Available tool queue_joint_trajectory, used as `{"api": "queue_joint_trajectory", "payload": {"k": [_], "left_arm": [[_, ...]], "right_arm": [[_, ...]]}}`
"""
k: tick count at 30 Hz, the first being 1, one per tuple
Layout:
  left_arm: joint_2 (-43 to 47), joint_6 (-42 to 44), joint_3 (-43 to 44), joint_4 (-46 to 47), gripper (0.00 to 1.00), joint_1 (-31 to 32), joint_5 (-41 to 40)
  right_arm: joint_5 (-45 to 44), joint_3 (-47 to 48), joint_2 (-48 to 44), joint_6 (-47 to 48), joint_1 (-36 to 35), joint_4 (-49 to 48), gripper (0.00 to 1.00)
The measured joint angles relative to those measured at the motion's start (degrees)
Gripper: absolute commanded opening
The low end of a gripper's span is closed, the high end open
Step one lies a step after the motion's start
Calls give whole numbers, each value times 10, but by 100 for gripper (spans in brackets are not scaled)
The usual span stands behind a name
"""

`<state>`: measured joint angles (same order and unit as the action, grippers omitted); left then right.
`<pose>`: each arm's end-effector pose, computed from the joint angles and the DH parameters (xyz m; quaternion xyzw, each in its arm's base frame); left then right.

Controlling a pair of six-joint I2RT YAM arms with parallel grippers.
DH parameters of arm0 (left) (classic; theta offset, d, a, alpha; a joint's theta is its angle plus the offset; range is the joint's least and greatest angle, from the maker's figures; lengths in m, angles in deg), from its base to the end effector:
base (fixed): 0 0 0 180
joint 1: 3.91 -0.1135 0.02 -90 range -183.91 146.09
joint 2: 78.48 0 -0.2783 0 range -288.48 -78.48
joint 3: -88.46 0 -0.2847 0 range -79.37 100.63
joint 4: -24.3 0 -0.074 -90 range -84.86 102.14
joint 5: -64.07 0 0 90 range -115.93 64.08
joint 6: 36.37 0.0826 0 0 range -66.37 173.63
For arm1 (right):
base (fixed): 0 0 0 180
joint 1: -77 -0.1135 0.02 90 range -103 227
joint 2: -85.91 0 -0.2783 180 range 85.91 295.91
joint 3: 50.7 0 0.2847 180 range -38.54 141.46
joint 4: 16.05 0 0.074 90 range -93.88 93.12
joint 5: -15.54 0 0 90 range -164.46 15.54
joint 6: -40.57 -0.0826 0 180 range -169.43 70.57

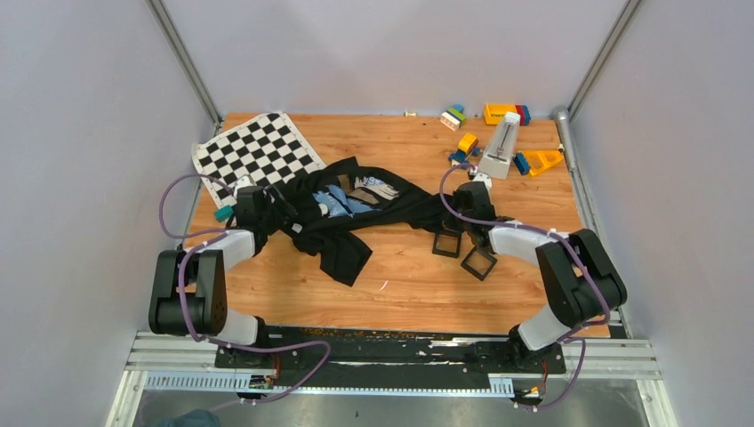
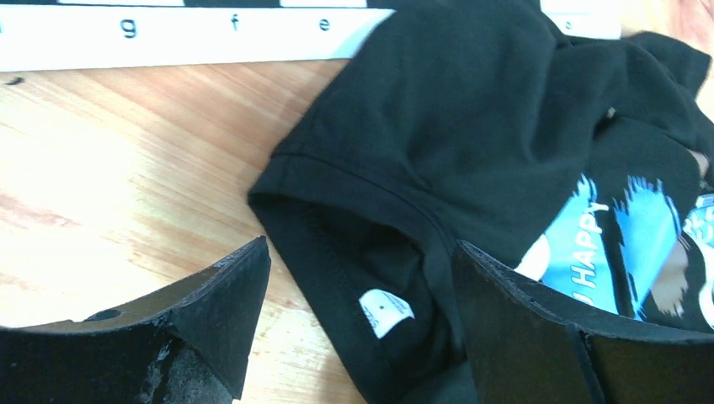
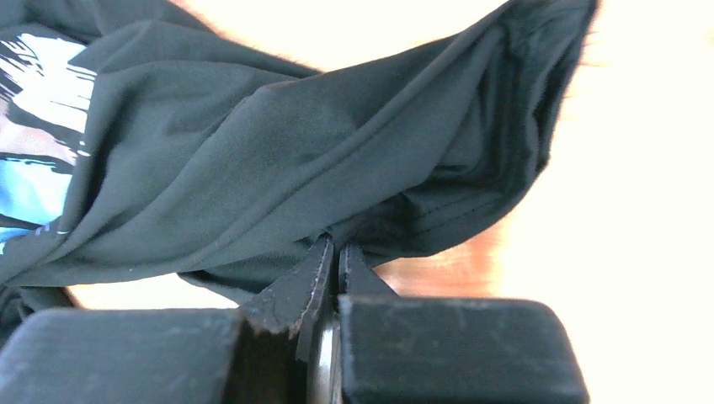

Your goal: Remove the brooch from the garment

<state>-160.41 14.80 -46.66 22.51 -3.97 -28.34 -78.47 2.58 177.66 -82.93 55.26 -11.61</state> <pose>0.3301 0.0038 0.1193 -0.3088 0.8473 -0.1254 0.4135 0.3421 0.1302 0.1081 0.1078 0.9099 0.1567 0.3686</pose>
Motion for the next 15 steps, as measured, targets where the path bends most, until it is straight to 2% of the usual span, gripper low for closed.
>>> {"api": "queue_joint_trajectory", "payload": {"k": [3,7,10,15], "left_arm": [[-8,-2,0,2,79,-9,-12],[-31,-13,7,12,67,-23,-16],[-45,-29,9,30,51,-41,-5],[-83,-52,10,81,43,-70,47]], "right_arm": [[-27,-23,-48,-1,0,1,0],[-73,-57,-110,-10,0,1,0],[-114,-79,-146,-20,0,2,0],[-149,-109,-198,-30,0,-2,0]]}}
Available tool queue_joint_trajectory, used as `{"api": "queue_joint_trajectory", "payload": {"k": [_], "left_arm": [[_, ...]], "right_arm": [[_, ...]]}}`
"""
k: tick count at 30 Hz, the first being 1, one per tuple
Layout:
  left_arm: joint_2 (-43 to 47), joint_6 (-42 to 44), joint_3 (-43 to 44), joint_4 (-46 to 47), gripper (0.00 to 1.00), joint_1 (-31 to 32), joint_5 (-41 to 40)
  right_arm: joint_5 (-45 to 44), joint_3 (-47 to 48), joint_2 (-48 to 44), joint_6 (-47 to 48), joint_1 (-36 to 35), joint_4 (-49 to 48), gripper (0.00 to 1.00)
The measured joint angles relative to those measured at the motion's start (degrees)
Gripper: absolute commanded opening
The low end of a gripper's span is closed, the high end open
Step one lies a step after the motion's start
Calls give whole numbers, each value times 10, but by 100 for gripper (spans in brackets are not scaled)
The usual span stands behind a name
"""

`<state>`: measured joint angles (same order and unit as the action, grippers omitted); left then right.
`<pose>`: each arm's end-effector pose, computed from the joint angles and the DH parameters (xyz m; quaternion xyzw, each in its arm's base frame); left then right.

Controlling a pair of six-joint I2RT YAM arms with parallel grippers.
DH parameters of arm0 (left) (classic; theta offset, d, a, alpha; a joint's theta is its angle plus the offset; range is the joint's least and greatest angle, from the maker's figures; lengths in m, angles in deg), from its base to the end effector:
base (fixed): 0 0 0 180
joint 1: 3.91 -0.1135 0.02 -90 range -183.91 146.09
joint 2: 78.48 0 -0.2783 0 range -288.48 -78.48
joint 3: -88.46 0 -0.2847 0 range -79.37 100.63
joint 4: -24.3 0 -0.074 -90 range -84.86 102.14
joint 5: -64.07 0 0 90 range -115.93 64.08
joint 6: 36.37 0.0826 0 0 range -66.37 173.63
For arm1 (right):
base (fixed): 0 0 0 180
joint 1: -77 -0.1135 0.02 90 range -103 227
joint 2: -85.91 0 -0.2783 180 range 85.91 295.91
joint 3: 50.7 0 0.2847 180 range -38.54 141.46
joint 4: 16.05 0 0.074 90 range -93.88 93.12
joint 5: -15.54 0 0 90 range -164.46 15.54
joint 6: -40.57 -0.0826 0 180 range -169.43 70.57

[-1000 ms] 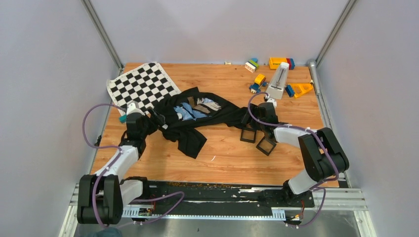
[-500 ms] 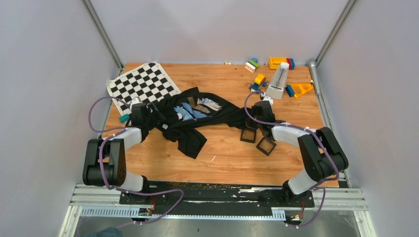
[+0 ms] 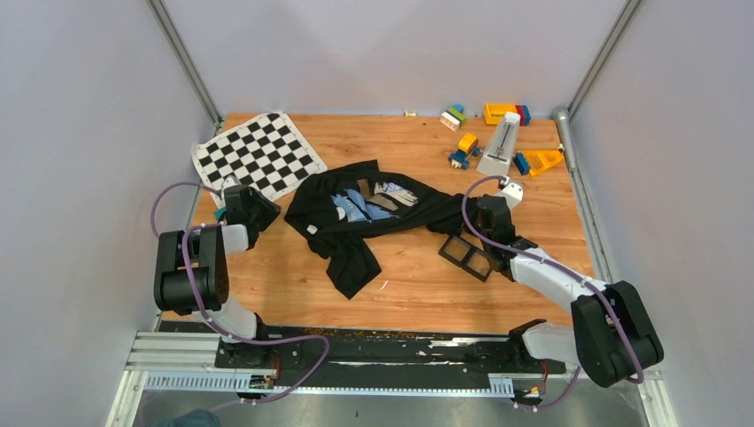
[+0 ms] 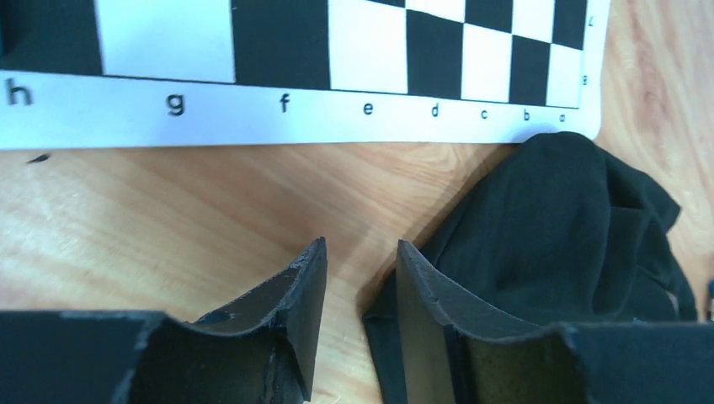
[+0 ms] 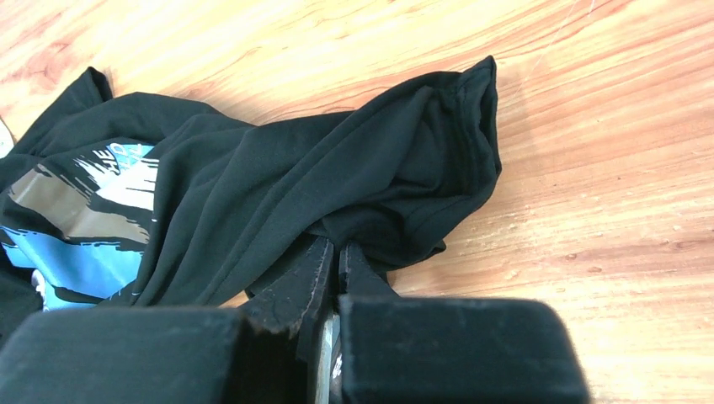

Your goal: Remove the brooch from the garment

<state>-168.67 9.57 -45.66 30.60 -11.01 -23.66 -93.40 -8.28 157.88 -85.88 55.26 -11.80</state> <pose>0.3457 0.0398 0.0965 -0.3802 0.8143 -0.1558 0.4100 0.2960 0.0892 0.1531 0.1882 0.8530 0.0991 0.4765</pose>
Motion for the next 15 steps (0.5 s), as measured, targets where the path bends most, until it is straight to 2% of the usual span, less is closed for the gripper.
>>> {"api": "queue_joint_trajectory", "payload": {"k": [3,4,5,6,8,11,15], "left_arm": [[-17,-5,3,23,32,-8,33],[-19,-6,3,27,35,-9,40],[-21,-6,2,28,43,-9,46],[-21,-7,-1,31,60,-9,52],[-21,-14,-4,50,74,-9,71],[-19,-7,-2,63,78,-9,95],[-30,-5,6,64,74,-8,138]], "right_arm": [[-3,-8,-14,-1,0,-1,0],[-4,-9,-14,-1,0,-2,0],[-4,-9,-14,-1,0,-2,0],[-4,-9,-14,-1,0,-2,0],[-5,-9,-14,0,0,-2,0],[-5,-9,-14,0,0,-2,0],[-5,-9,-14,1,0,-2,0]]}}
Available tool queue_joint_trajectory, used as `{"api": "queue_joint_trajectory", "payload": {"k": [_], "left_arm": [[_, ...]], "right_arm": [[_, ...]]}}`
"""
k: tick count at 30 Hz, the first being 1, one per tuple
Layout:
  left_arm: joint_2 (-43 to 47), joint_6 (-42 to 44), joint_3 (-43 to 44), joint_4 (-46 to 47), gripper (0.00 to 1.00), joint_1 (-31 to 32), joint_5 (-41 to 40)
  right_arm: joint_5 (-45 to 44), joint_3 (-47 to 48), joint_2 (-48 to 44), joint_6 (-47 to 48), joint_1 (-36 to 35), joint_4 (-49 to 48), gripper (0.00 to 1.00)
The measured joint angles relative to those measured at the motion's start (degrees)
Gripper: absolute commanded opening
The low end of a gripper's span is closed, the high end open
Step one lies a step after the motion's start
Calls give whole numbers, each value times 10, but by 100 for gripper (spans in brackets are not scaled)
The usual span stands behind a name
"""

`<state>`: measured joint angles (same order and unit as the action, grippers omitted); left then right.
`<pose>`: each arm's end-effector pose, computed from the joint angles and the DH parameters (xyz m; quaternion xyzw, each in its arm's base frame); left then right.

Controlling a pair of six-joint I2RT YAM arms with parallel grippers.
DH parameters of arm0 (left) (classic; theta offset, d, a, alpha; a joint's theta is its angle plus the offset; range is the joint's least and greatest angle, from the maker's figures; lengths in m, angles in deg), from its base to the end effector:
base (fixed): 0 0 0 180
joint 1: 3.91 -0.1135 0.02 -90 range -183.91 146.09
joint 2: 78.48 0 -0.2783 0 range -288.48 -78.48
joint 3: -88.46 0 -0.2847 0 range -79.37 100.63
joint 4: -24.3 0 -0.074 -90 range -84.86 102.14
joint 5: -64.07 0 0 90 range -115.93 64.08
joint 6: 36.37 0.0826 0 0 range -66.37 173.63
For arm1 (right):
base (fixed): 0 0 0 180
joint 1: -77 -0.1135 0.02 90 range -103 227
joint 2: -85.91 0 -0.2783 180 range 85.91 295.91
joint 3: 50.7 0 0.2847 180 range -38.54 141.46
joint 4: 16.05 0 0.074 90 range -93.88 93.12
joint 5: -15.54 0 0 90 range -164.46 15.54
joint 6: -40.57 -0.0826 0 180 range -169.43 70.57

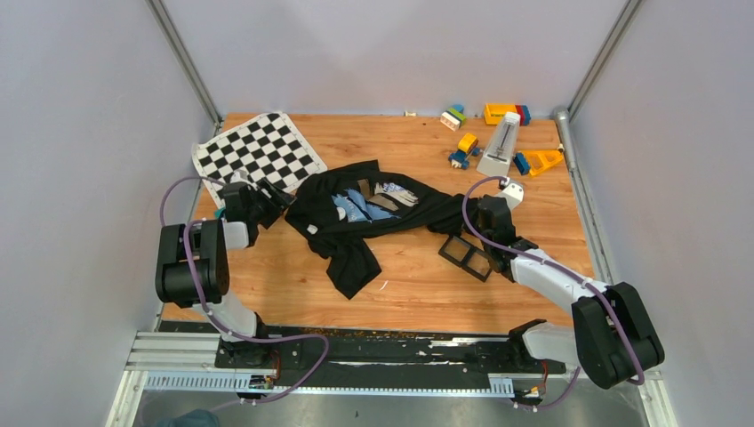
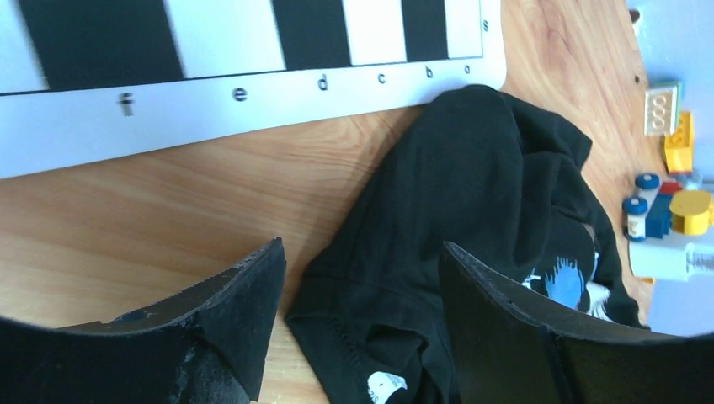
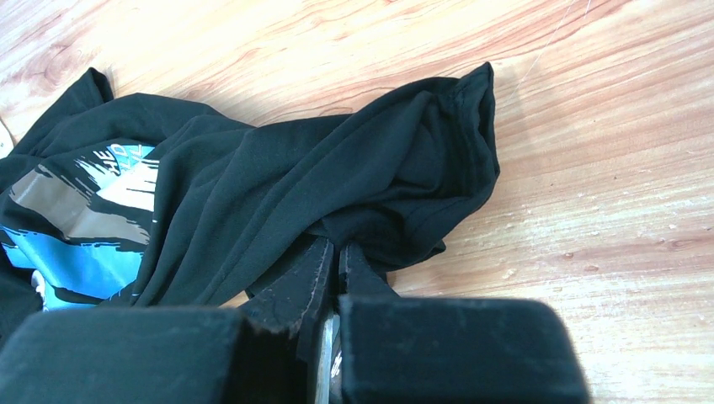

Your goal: Remove the brooch from the garment

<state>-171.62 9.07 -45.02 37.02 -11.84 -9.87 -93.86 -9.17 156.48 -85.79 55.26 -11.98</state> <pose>0.3578 0.0268 0.0989 -0.3275 0.8128 -0.2634 0.4033 0.2921 0.0870 0.1548 0.1899 0.8494 0.0985 0.4824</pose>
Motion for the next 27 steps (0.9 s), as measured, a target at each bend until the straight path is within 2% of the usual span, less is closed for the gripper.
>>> {"api": "queue_joint_trajectory", "payload": {"k": [2,4,6,7,8,10,11,19,24,27], "left_arm": [[-14,2,12,-1,73,5,20],[-21,10,26,-13,66,14,28],[-22,19,33,-34,53,27,29],[-22,24,34,-42,43,32,29],[-22,30,36,-52,37,38,26],[-22,42,37,-73,6,46,22],[-22,43,37,-78,2,48,21],[-19,62,33,-68,0,48,59],[46,63,18,-91,0,31,42],[86,61,40,-139,0,10,45]], "right_arm": [[0,0,0,0,0,0,0],[0,0,1,0,0,0,0],[0,0,3,0,0,0,0],[0,0,5,0,0,0,0],[0,0,5,0,0,0,0],[1,0,6,0,0,0,0],[2,0,6,0,0,0,0],[14,0,6,4,1,1,0],[63,12,15,4,33,8,0],[106,73,51,0,70,49,0]]}}
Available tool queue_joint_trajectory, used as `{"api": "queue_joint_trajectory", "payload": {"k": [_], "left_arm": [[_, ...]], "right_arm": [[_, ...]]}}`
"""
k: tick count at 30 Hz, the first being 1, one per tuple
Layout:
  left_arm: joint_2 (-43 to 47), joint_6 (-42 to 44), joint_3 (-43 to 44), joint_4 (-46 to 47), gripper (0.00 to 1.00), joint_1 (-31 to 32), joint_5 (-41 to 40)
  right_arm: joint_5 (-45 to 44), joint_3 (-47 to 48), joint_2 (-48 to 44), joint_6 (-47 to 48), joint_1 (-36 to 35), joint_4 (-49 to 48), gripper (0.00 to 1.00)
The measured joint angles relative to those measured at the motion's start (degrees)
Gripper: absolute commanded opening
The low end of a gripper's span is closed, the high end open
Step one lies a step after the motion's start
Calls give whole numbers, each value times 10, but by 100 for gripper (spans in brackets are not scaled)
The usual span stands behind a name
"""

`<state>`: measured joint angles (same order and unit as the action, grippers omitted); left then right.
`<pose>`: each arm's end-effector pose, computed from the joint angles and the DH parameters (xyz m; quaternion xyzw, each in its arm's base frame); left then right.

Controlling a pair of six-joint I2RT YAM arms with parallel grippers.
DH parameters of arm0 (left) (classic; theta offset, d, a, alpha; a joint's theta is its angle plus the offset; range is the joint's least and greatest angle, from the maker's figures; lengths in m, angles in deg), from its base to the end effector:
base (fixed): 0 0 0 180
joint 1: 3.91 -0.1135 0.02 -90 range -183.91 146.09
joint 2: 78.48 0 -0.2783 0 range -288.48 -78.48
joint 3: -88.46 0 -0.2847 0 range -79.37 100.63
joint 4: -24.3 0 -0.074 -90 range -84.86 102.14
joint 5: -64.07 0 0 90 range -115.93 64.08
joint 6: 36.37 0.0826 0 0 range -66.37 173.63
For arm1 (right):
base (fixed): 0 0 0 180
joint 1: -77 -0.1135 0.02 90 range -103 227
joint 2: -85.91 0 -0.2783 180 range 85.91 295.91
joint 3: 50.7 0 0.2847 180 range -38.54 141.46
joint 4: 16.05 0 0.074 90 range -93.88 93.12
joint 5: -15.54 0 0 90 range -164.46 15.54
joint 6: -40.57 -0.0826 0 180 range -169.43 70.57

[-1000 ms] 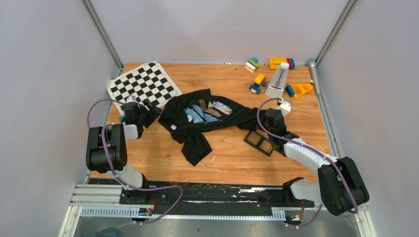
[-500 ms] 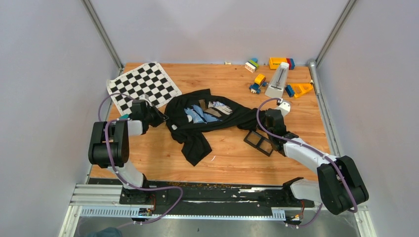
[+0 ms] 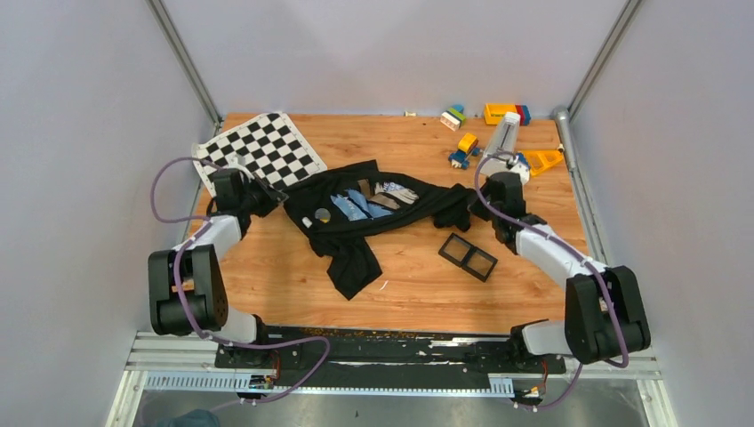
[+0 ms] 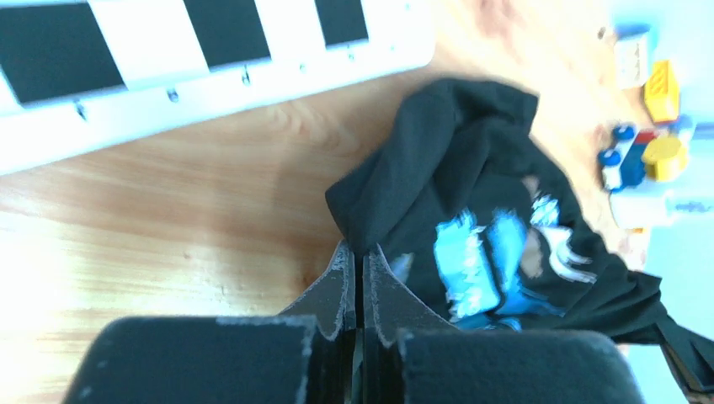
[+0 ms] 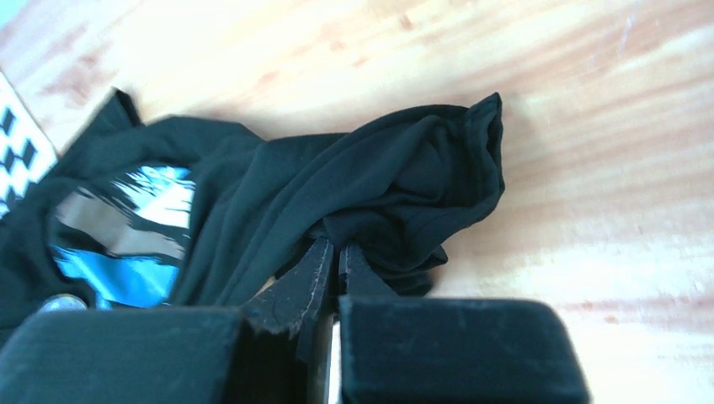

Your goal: Remove the brooch from the garment

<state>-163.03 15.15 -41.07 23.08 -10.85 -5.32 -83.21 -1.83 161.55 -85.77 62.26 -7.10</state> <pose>0.3538 0.0138 0.1436 -0.2616 0.8379 -0.2758 0.3918 0.3238 0.0722 0.1640 0.2004 0.8651 0.1348 0.4397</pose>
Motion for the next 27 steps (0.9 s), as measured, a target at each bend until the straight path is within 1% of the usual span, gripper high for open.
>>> {"api": "queue_joint_trajectory", "payload": {"k": [2,4,8,12,15,16,19,22,25,27], "left_arm": [[17,0,44,-57,0,-19,3],[28,0,112,-123,0,-36,3],[77,4,223,-214,0,-53,-17],[153,11,304,-293,0,-54,-52],[187,20,367,-349,0,-54,-80],[205,26,400,-375,0,-54,-96],[236,32,435,-412,0,-54,-118],[277,35,472,-455,0,-54,-137],[307,37,496,-478,0,-54,-138],[320,37,498,-485,0,-54,-132]], "right_arm": [[28,54,17,-2,21,34,0],[47,107,24,-3,36,66,0],[64,210,19,-2,48,116,0],[76,263,-16,-2,48,139,0],[102,304,-44,0,48,158,0],[115,319,-52,1,48,163,0],[155,352,-77,8,48,170,0],[191,365,-116,12,48,171,0],[210,358,-157,13,48,169,0],[210,334,-185,13,48,162,0]]}}
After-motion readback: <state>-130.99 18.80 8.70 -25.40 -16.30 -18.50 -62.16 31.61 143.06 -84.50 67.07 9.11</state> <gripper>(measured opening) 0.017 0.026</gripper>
